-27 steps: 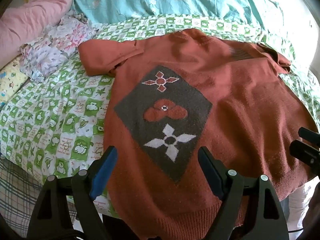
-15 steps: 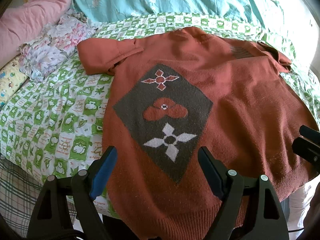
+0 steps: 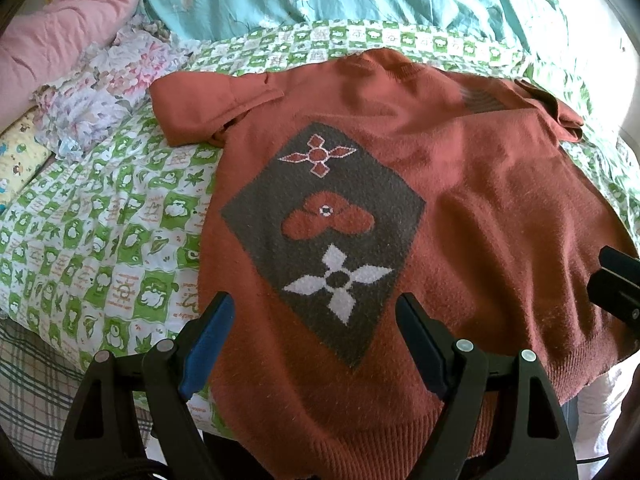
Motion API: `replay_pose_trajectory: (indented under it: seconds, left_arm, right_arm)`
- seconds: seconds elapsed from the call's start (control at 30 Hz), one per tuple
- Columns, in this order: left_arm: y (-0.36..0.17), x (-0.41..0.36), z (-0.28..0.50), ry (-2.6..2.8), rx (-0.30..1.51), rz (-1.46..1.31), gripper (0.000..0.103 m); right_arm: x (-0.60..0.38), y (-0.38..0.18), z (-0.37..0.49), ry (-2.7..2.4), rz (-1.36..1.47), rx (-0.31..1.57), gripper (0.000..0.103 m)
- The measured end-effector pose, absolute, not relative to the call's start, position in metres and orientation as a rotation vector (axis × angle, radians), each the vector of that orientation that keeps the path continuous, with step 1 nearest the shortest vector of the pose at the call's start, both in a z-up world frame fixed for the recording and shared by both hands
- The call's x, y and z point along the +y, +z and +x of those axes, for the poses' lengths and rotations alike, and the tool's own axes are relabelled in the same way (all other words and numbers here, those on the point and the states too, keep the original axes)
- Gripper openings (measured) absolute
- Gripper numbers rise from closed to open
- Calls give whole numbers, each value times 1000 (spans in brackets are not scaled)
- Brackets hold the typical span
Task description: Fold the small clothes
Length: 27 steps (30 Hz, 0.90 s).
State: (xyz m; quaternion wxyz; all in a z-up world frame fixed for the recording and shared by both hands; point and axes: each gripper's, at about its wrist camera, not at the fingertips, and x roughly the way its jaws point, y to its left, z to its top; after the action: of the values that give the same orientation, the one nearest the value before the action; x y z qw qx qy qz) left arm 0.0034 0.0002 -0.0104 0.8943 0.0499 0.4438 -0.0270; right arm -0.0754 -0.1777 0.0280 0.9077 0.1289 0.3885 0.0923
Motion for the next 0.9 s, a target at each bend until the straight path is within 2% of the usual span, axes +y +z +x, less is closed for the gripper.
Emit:
replay_pose_trajectory:
  seconds: [0.9]
  left_arm:
    - [-14, -5, 23, -64, 934, 136, 83]
  right_arm:
    - [-189, 28, -65, 154, 224, 763, 103]
